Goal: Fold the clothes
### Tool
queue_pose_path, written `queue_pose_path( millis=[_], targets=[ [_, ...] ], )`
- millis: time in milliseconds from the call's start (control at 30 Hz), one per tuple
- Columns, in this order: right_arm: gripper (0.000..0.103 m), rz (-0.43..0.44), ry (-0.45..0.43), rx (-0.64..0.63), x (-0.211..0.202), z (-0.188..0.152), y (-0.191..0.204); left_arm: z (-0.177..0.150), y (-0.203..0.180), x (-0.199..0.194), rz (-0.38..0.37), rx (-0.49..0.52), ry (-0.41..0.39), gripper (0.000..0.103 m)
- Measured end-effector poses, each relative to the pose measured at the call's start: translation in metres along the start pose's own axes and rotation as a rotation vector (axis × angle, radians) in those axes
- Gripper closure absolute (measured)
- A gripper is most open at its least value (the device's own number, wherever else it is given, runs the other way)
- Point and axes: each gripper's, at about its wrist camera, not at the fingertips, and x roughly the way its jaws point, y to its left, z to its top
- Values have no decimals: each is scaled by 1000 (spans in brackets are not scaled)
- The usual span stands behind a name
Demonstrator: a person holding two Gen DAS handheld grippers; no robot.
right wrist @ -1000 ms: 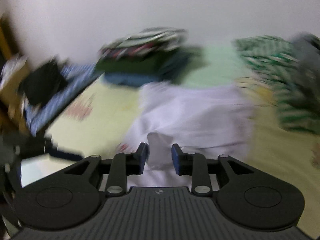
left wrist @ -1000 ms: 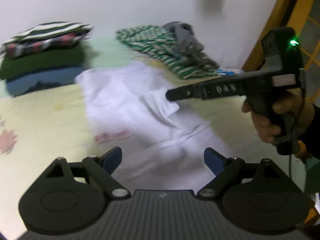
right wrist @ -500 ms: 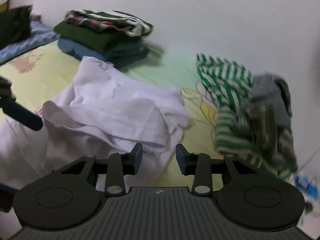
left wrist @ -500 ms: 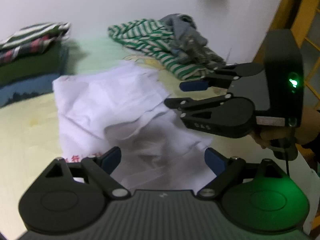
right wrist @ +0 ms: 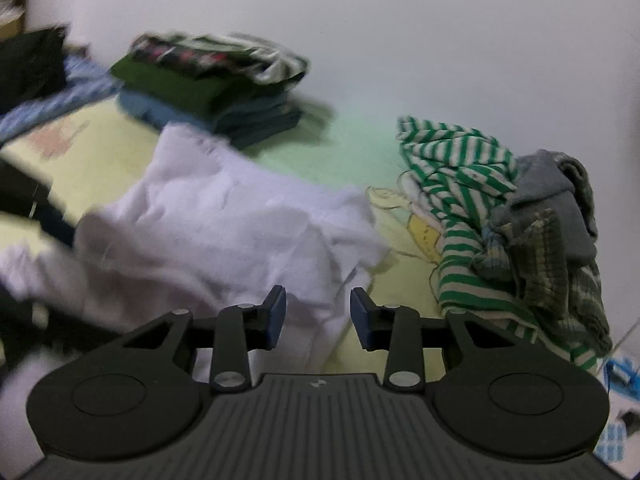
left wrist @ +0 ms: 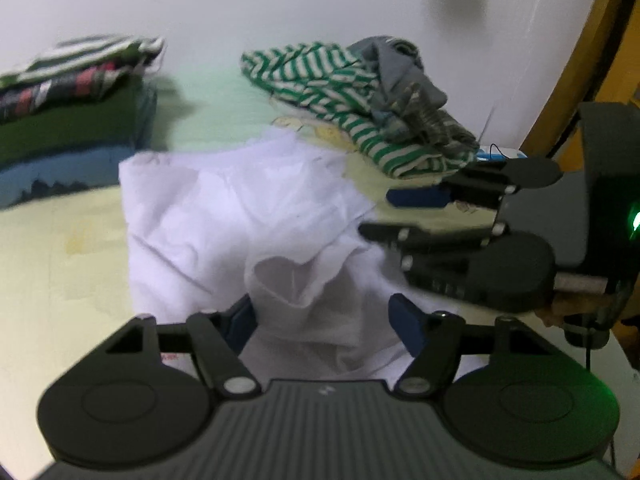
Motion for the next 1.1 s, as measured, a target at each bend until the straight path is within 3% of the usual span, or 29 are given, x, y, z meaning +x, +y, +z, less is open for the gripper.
queue_pose_path(
  millis=[67,133,233,333,433,533,667,867,900,1000,1033,1100],
  targets=[
    [65,-5,1,-32,3,-1,4,1,-4,-1,15,19,-4,78],
    [65,-13,-5,-25,9,2,5,1,-7,-2,30,38,-8,87],
    [66,-33,-13,-9,16,4,5,2,-12,-4,52,66,-14,88],
    [90,-5,-14,46,14,3,-2,3,-9,-10,67,60,-31,88],
    [100,-4,-27,115,3,4,-16,4,0,-15,63,24,-42,93],
    [100,39,-55,239,-9,11,-37,3,8,-19,28,-28,-40,93],
    [100,180,-91,439,-10,33,-58,-2,10,-21,9,-59,-31,93],
    [99,395,-114,667,13,70,-49,-24,23,-21,-15,-150,16,93],
    [95,424,-104,690,19,75,-44,-28,28,-21,-18,-172,21,93],
    [70,521,-74,740,36,85,-29,-36,41,-20,-7,-220,36,93],
    [65,554,-72,751,40,86,-24,-37,44,-21,-11,-233,35,94],
    [65,593,-97,784,38,85,-23,-38,50,-25,-33,-256,26,94]
  ],
)
